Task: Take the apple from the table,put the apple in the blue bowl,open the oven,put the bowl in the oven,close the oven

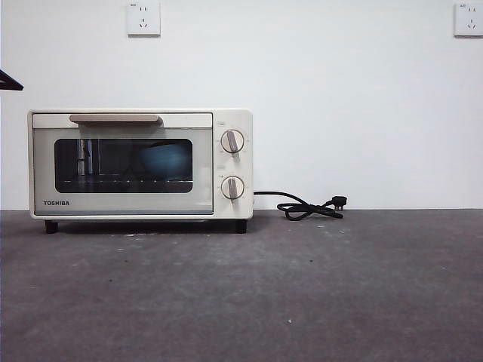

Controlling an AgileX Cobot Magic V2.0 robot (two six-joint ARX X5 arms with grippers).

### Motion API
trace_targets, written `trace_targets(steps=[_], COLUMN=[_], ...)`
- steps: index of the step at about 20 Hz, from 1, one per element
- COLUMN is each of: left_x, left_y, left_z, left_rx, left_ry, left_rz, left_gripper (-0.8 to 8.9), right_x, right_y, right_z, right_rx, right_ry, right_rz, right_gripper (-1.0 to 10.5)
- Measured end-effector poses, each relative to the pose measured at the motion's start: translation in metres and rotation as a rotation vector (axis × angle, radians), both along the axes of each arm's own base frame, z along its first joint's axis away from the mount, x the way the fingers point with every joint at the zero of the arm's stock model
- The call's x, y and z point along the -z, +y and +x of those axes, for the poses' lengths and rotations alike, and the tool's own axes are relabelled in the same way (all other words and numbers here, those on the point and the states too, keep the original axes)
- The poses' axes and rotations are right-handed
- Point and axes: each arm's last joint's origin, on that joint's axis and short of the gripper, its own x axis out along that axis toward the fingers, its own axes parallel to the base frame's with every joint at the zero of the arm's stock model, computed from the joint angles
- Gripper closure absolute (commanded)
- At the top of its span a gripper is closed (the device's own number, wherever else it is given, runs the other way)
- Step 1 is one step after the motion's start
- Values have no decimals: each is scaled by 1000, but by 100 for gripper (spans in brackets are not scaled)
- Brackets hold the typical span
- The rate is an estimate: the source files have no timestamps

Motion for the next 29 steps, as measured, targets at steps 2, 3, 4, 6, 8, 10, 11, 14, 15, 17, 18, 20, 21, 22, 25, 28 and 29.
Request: trace_targets(steps=[2, 3, 4, 6, 8, 10, 11, 14, 15, 17, 18, 20, 21, 22, 25, 28, 29], left_x=[4, 6, 8, 8, 2, -11, -19, -46, -54, -71, -80, -95, -102, -109, -121, -128, -128], left_y=[-3, -5, -8, -17, -28, -40, -47, -68, -76, -91, -97, -108, -113, -116, -122, -125, -125], left_z=[-3, -5, -9, -17, -28, -41, -48, -72, -81, -104, -117, -146, -162, -179, -219, -237, -240], left_rx=[38, 49, 63, 85, 107, 129, 143, 179, 186, 182, 168, 128, 115, 109, 89, 65, 62], left_ry=[46, 69, 97, 132, 140, 113, 88, -4, -30, -73, -88, -115, -137, -159, -230, -290, -298], left_rz=[-34, -35, -31, 11, 90, 191, 241, 375, 423, 548, 619, 742, 773, 785, 800, 813, 815], left_gripper=[820, 819, 819, 819, 818, 818, 818, 818, 818, 818, 818, 818, 818, 818, 817, 817, 818], right_x=[0, 0, 1, 1, 1, 1, 2, 2, 2, 2, 2, 2, 2, 2, 2, 2, 2], right_y=[2, 3, 3, 5, 6, 6, 6, 6, 6, 6, 6, 6, 6, 6, 6, 6, 6], right_z=[2, 2, 3, 5, 5, 5, 5, 5, 5, 5, 5, 5, 5, 5, 5, 5, 5], right_rx=[17, 22, 29, 34, 35, 35, 35, 35, 35, 35, 35, 35, 35, 35, 35, 35, 35], right_ry=[-4, -3, -4, -3, -1, 0, 3, 3, 3, 3, 3, 3, 3, 3, 3, 3, 3], right_rz=[-13, -18, -25, -33, -37, -39, -42, -42, -42, -42, -42, -42, -42, -42, -42, -42, -42], right_gripper=[945, 945, 945, 945, 945, 945, 945, 945, 945, 945, 945, 945, 945, 945, 945, 945, 945])
